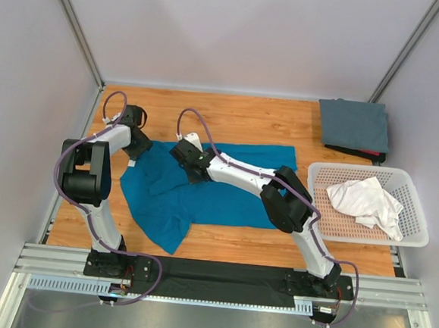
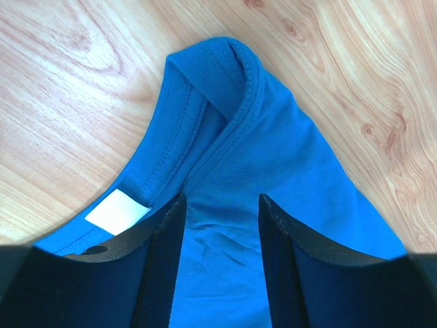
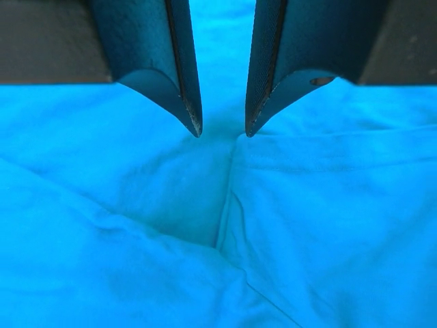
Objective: Fold and stack the t-shirts
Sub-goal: Fold the tshirt
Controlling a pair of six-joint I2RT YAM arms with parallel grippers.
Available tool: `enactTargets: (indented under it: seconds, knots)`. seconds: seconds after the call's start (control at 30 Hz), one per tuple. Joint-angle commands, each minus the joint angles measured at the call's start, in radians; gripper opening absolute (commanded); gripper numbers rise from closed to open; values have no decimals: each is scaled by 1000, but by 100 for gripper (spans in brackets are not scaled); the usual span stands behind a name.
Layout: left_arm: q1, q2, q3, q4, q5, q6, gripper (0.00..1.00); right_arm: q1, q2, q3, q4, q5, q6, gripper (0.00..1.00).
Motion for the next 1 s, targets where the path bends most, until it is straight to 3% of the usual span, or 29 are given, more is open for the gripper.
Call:
enactTargets:
  seconds: [0.0,0.17,0.3,0.37,0.47,0.53,0.57,0.7,0.83,0.97]
  knots:
    - [2,17,10,-24,-27,3,54,-3,-103,26,35,-28,-8,33]
    - [7,-5,4,-13,-11,6,54,-3,-76,129,73,-172,-57,35]
    - [17,-8,4,-13,9,2,54,13,-24,186,124,-428,-109,37]
    - [25,-5,0,-10,19,3,54,31,-16,175,158,-458,-157,39]
    - [34,-2,-7,-1,42,-1,54,78,-8,141,186,-436,-275,47]
    - [34,1,-11,5,48,-1,54,100,7,161,163,-331,-278,49]
    - [34,-2,-13,8,49,-1,54,103,25,183,106,-207,-245,49]
    - [34,-10,-30,24,46,-1,54,37,42,240,-72,-174,-41,48]
    - [34,-11,-33,28,52,0,54,-16,-63,16,59,-229,122,49]
    - [34,-26,-50,43,49,-5,54,-38,-87,-12,63,-126,148,51]
